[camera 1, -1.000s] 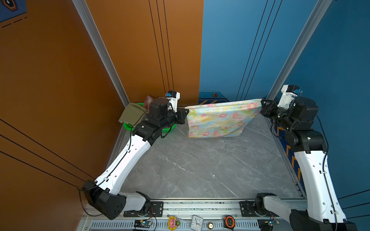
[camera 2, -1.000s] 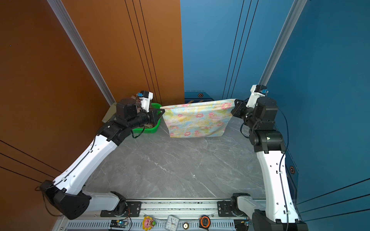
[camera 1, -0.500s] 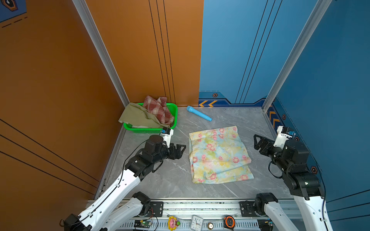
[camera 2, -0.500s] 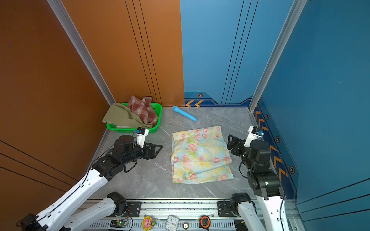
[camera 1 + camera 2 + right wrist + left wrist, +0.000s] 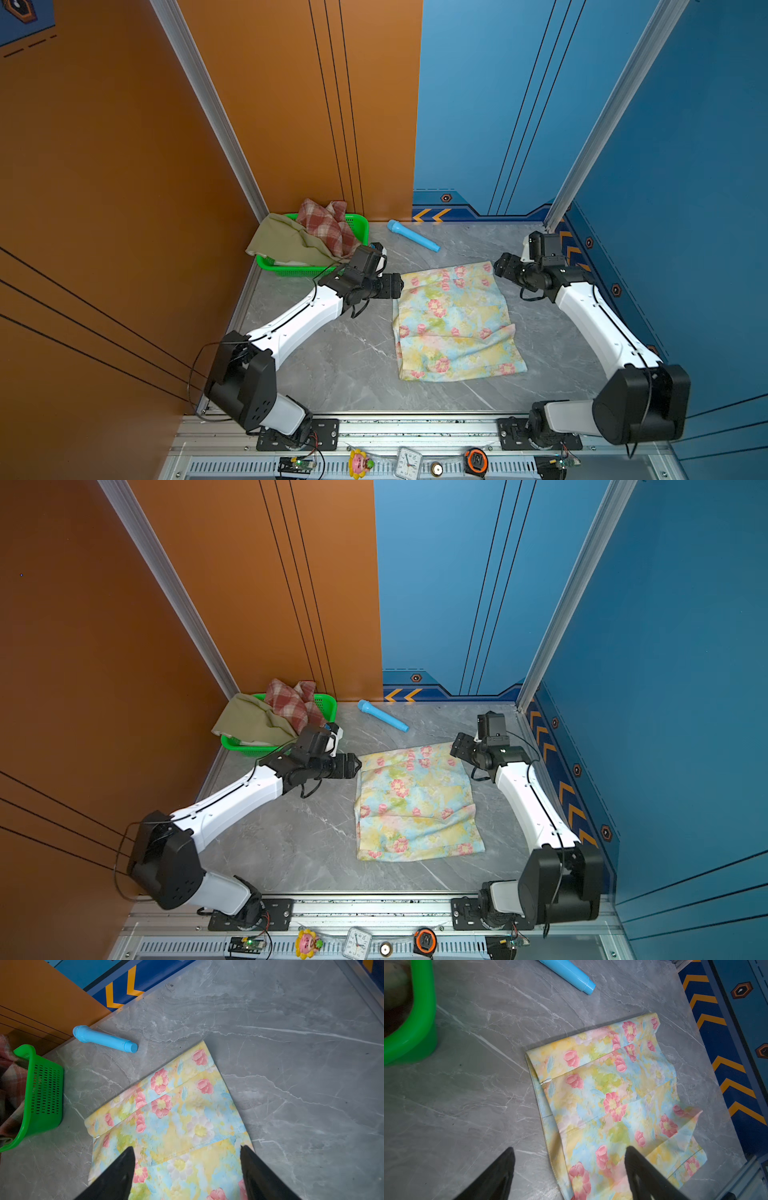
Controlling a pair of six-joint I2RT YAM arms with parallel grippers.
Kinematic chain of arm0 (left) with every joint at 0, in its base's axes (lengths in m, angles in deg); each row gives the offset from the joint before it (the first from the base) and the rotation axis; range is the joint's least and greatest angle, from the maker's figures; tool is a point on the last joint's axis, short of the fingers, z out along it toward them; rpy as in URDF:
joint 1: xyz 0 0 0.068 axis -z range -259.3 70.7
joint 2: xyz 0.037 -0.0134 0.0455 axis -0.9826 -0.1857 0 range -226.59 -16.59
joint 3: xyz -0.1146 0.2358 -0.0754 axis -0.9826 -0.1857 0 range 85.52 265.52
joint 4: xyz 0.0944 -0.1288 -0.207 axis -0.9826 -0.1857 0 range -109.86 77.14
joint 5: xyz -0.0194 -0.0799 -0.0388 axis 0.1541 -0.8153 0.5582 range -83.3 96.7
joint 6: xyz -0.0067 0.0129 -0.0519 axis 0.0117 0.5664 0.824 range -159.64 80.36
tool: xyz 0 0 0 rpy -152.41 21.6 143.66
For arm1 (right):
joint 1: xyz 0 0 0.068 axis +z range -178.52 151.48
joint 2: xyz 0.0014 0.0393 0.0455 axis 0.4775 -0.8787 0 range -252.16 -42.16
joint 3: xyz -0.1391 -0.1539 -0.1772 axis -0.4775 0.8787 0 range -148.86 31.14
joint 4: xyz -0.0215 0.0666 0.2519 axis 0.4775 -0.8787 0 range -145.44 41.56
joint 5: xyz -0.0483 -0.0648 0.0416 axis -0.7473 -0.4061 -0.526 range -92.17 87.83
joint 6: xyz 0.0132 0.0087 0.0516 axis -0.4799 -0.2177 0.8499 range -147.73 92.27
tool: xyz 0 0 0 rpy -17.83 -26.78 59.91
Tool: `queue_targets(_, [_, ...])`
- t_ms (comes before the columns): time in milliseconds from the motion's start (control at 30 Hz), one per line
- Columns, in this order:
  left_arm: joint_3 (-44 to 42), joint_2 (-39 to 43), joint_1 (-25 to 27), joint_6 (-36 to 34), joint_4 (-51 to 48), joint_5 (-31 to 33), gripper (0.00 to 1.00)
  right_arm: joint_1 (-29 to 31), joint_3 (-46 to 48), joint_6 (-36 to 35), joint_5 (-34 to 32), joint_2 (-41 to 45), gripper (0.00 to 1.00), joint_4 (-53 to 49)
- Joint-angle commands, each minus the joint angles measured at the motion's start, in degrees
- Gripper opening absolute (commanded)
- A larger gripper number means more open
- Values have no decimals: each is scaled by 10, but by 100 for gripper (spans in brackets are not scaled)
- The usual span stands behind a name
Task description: Fold and stack the skirts
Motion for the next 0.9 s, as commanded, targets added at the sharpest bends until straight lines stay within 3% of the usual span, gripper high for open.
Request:
queue_targets(0, [48, -66, 10, 6, -27, 32, 83, -15, -43, -3, 27, -63, 77, 39])
queue_targets(233, [143, -209, 7, 14, -53, 55, 82, -33, -131, -18, 34, -224, 74, 50])
queue_targets(667, [259, -347, -32, 37, -59, 44, 79, -50, -271, -27, 67, -411, 71, 47])
queue_targets(767, [285, -372, -38, 40, -63, 33, 77, -49, -300, -22, 85, -441, 65, 43])
queue_targets(867, [301, -387, -40, 43, -63, 27, 69, -42, -310, -21, 100, -453, 53, 42])
